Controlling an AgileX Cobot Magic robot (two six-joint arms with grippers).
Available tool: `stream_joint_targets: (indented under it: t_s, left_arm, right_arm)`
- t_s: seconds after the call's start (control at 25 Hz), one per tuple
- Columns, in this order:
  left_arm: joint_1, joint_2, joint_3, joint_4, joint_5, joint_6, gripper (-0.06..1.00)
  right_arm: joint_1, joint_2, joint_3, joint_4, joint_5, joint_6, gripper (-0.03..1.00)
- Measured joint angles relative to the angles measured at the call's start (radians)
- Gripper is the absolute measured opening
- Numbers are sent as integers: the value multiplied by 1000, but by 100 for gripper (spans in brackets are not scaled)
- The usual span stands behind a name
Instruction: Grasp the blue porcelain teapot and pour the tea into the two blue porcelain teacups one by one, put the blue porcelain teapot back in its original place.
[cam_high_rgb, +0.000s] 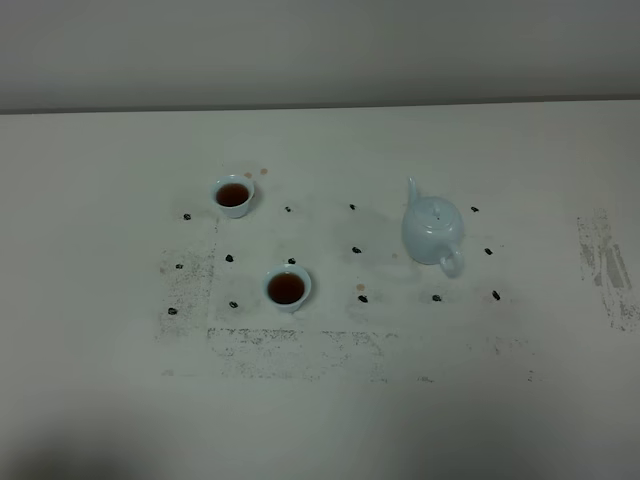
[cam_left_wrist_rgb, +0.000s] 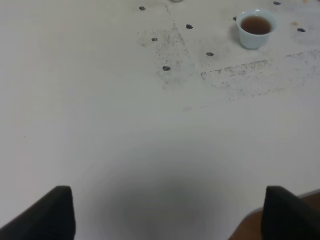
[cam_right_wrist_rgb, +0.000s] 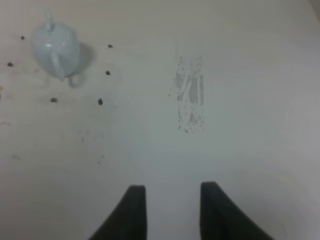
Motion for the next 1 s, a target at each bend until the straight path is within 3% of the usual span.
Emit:
stream_joint_targets:
  t_s: [1.0]
  left_arm:
    - [0, 0, 0, 0, 0, 0, 72]
  right_arm:
    - [0, 0, 0, 0, 0, -1, 25]
